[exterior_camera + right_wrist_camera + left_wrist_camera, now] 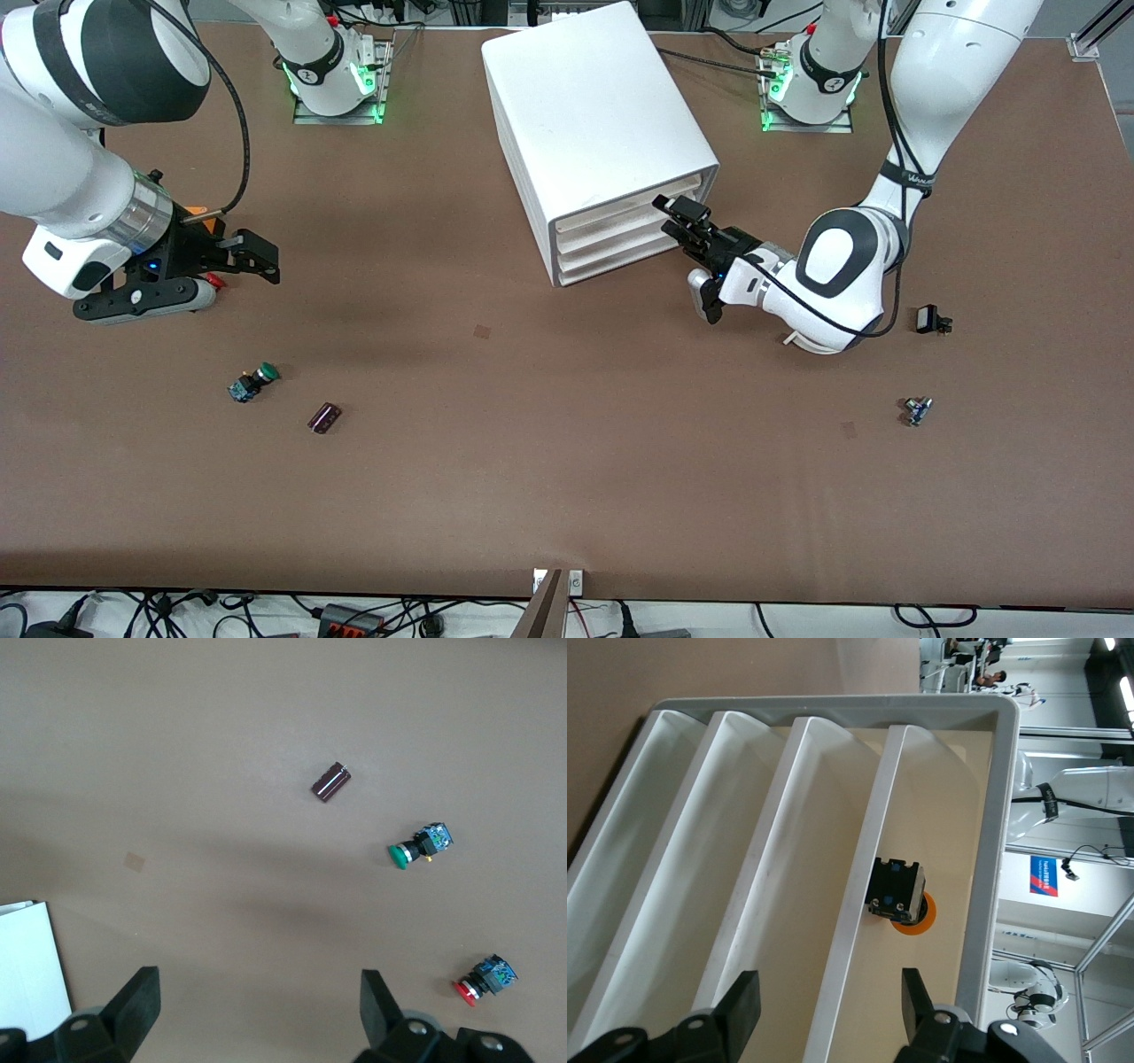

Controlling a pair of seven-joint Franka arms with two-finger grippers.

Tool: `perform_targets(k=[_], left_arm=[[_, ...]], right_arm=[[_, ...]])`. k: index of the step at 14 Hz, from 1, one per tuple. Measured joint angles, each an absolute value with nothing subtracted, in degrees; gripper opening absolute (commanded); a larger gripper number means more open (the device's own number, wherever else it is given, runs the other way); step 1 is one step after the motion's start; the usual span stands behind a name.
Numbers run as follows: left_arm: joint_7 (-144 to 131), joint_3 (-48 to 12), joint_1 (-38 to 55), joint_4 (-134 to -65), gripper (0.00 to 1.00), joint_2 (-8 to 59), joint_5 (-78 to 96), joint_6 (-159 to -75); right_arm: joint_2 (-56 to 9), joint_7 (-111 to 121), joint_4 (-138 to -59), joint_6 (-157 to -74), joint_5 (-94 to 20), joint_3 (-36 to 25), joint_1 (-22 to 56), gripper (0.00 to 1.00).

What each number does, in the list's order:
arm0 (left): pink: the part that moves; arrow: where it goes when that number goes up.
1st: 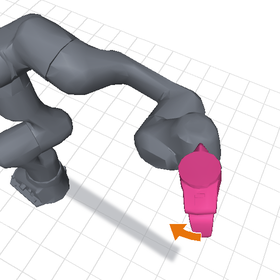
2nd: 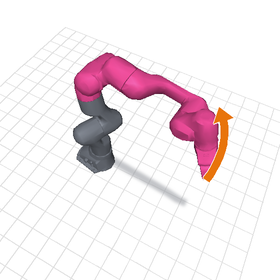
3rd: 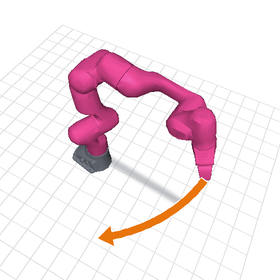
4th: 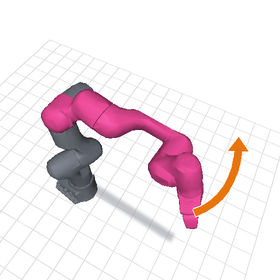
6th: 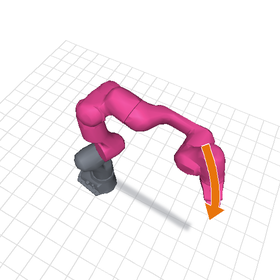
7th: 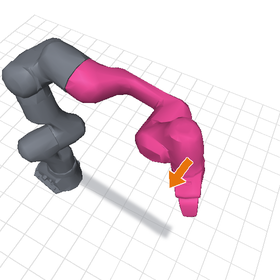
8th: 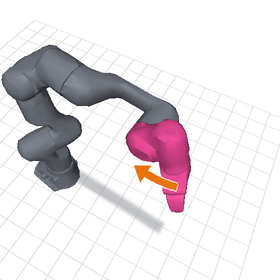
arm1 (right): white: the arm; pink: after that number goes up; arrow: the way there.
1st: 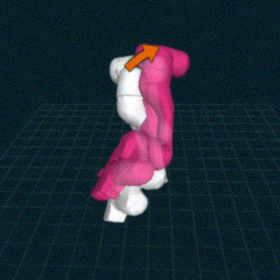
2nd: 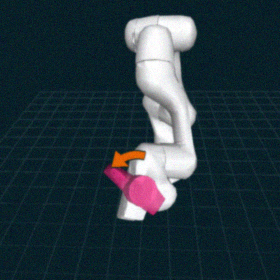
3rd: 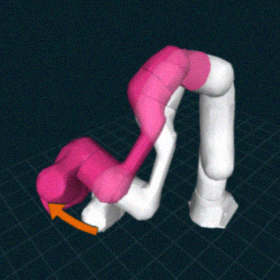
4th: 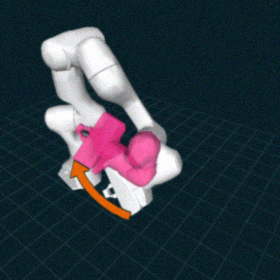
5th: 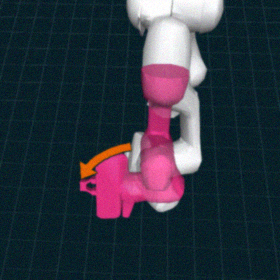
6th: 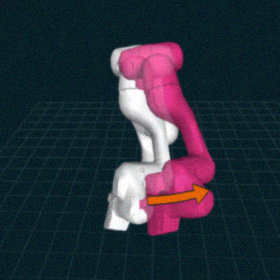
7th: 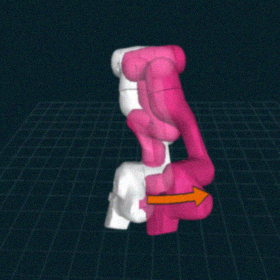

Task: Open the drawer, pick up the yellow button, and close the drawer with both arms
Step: 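Reach the left gripper to the bottom drawer handle and grasp it, then pull the bottom drawer open with the left gripper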

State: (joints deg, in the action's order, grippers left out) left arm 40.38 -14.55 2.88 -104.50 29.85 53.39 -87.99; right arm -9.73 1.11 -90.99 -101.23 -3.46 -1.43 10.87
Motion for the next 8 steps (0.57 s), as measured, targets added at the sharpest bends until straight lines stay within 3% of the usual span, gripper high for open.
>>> perform_targets(k=[4, 7, 8], left_arm=[[42.5, -14.6, 2.9, -106.6, 0.57, 29.8, 54.1, -88.0], [46.7, -14.7, 3.1, -108.5, 0.45, 29.9, 54.1, -88.0], [47.7, -14.8, 3.1, -109.0, 0.37, 29.9, 54.1, -88.0]], right_arm=[[-9.8, 1.1, -90.9, -101.4, -3.5, -1.4, 10.9, 1.00], [-10.0, 1.1, -90.9, -101.7, -3.5, -1.4, 10.9, 1.00], [-10.1, 1.1, -90.9, -101.7, -3.5, -1.4, 11.1, 1.00]])
